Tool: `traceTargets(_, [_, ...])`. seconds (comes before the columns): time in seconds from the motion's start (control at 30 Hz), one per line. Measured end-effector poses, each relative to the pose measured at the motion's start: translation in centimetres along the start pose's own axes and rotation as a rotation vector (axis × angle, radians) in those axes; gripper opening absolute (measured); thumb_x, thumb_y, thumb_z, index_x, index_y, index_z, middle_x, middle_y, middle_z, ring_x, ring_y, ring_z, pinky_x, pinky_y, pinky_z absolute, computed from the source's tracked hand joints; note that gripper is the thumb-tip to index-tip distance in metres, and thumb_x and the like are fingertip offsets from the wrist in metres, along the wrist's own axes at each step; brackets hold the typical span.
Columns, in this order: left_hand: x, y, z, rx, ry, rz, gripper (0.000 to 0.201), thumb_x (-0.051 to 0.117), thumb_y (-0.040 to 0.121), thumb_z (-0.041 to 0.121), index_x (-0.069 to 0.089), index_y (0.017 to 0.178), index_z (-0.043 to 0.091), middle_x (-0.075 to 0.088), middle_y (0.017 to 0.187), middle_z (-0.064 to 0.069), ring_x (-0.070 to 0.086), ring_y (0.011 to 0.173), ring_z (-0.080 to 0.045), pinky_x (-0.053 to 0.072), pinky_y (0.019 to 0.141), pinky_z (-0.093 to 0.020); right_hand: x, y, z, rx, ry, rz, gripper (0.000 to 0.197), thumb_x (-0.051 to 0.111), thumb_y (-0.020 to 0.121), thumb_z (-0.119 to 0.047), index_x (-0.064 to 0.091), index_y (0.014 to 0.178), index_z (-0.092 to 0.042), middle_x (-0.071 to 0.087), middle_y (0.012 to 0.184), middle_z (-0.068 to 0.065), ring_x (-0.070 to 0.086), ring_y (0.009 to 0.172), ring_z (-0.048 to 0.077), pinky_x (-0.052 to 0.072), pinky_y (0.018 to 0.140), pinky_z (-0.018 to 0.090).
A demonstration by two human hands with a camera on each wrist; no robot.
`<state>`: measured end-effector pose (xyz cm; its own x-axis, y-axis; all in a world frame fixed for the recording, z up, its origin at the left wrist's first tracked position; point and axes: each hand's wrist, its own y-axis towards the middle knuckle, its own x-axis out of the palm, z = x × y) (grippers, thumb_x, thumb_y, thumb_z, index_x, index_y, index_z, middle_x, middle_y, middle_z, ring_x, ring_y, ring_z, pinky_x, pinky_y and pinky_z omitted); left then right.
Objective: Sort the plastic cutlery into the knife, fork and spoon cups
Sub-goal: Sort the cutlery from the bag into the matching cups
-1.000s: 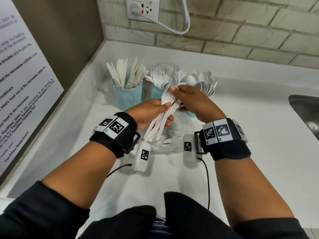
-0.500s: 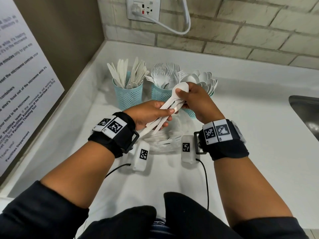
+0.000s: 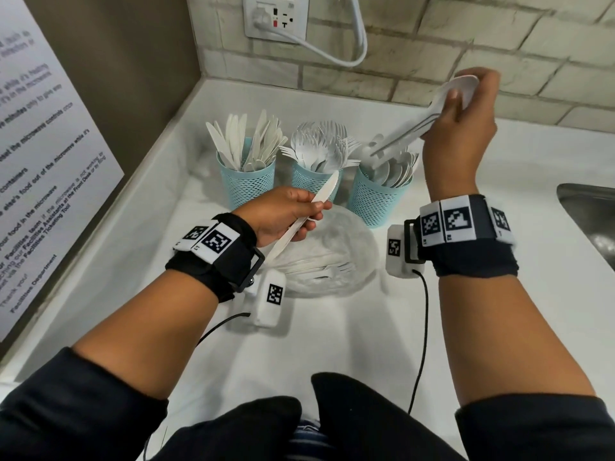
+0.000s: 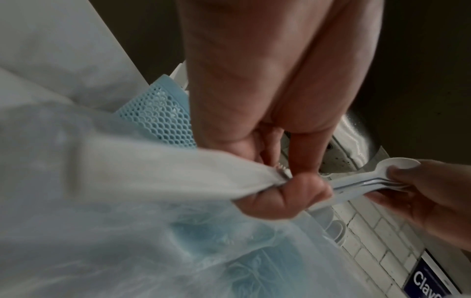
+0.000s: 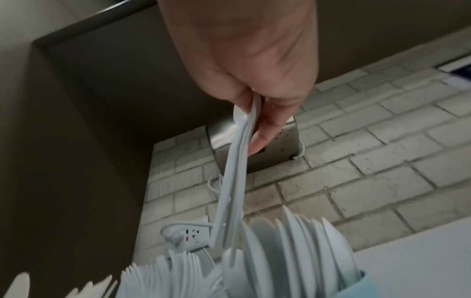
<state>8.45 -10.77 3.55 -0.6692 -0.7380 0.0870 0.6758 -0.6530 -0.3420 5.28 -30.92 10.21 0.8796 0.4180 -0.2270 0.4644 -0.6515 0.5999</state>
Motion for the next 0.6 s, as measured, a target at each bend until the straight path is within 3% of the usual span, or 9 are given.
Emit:
traceTargets(0.1, [0.0,0.0,0.0,-0.009,-0.004,0.014,0.017,0.046,0.097,0.015,0.062,0.093,0.011,0.052,0.072,0.002,0.051,0.051,-0.002,0.042,0.046,-0.012,0.2,-0.4,0.3,-0.069,-0.109,-0.069,0.025,0.035,0.097,-0.011,0.050,0.115,-0.004,0.054,0.084,-0.002,0.047,0.072,0.015,0.029,0.060,0.019])
traceTargets(0.23, [-0.1,-0.1,0.0,-0.018,-0.026,0.039,0.025,0.042,0.099,0.023,0.063,0.095,0.010,0.055,0.072,0.001,0.052,0.050,-0.002,0.043,0.045,-0.013,1.2,-1.1,1.7,-0.115,-0.193,-0.200,0.024,0.036,0.095,-0.011,0.054,0.110,-0.005,0.064,0.088,0.012,0.053,0.075,0.023,0.031,0.063,0.023])
traceTargets(0.33, [-0.3,-0.1,-0.1,-0.018,-0.029,0.040,0.026,0.040,0.100,0.022,0.063,0.097,0.010,0.056,0.074,0.001,0.052,0.051,-0.003,0.044,0.046,-0.013,2.0,-2.0,3.3,-0.131,-0.358,-0.338,0.028,0.035,0.093,-0.015,0.060,0.105,-0.008,0.066,0.097,0.017,0.059,0.095,0.032,0.037,0.068,0.028])
traceTargets(0.4, [-0.4,-0.2,-0.2,-0.013,-0.027,0.034,0.024,0.041,0.100,0.019,0.063,0.099,0.010,0.057,0.075,0.001,0.053,0.052,-0.003,0.044,0.046,-0.014,2.2,-2.8,4.0,-0.147,-0.483,-0.404,0.031,0.037,0.091,-0.015,0.065,0.101,-0.007,0.065,0.103,0.017,0.054,0.111,0.035,0.043,0.078,0.036])
traceTargets(0.47, [-0.5,-0.2,-0.3,-0.002,-0.018,0.032,0.022,0.042,0.099,0.016,0.063,0.100,0.010,0.057,0.075,0.000,0.053,0.052,-0.002,0.044,0.048,-0.013,2.1,-3.3,4.5,-0.153,-0.571,-0.428,0.032,0.037,0.090,-0.014,0.066,0.100,-0.005,0.062,0.106,0.016,0.049,0.117,0.034,0.043,0.080,0.039])
traceTargets(0.53, [-0.5,-0.3,-0.3,0.016,0.002,0.048,0.020,0.042,0.099,0.013,0.062,0.099,0.012,0.058,0.075,0.000,0.054,0.051,-0.002,0.046,0.050,-0.013,2.2,-3.1,4.6,-0.131,-0.638,-0.472,0.037,0.034,0.089,-0.017,0.065,0.107,-0.006,0.060,0.117,0.012,0.041,0.126,0.033,0.043,0.088,0.043])
traceTargets(0.6, [-0.4,-0.3,-0.1,0.032,0.015,0.079,0.019,0.041,0.099,0.009,0.060,0.096,0.014,0.059,0.076,-0.001,0.058,0.052,-0.002,0.048,0.051,-0.013,2.5,-2.5,4.9,-0.077,-0.635,-0.542,0.041,0.037,0.090,-0.018,0.056,0.126,-0.012,0.051,0.134,0.009,0.033,0.133,0.034,0.038,0.101,0.047])
